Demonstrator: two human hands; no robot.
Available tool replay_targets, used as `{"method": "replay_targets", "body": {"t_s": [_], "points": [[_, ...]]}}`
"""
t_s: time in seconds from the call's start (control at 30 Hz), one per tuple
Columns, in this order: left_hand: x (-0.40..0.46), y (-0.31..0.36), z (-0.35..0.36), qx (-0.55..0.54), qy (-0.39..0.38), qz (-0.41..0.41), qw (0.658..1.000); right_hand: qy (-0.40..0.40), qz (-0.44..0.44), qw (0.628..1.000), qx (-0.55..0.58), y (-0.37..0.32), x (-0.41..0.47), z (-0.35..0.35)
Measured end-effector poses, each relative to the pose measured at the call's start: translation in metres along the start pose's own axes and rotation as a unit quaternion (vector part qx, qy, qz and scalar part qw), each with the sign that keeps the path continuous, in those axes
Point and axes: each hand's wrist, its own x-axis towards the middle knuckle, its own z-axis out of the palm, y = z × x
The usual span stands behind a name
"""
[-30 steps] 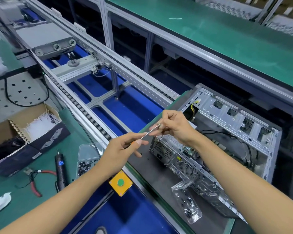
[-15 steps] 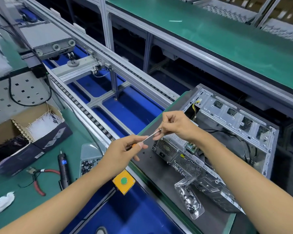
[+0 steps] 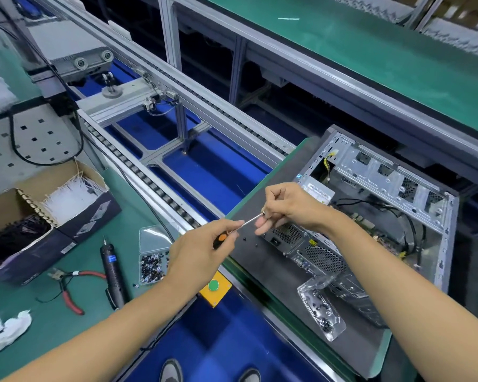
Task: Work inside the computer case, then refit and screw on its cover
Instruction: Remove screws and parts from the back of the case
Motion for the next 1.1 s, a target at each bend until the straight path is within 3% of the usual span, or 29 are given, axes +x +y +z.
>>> {"method": "replay_targets", "body": {"t_s": [0.13,0.4,0.5,0.67,0.83,1.1], "points": [[-0.001,-0.017,0.005,-0.148,-0.091,-0.032,0.984,0.051,0.01,0.998,0.032,0.013,0.003,0.016],[-0.019,-0.051,0.031,-0.231,-0.101,-0.072,0.965,0.143,0.025,0.987,0.064,0.052,0.011,0.053],[-0.023,-0.059,0.043,-0.255,-0.105,-0.082,0.958,0.21,0.031,0.971,0.113,0.078,0.014,0.068],[-0.032,-0.076,0.073,-0.242,-0.135,-0.092,0.956,0.332,0.057,0.916,0.22,0.128,0.018,0.095],[-0.04,-0.09,0.093,-0.232,-0.139,-0.09,0.959,0.374,0.094,0.863,0.327,0.154,0.025,0.11],[-0.04,-0.097,0.098,-0.212,-0.137,-0.088,0.964,0.372,0.058,0.861,0.343,0.161,0.026,0.117]]}}
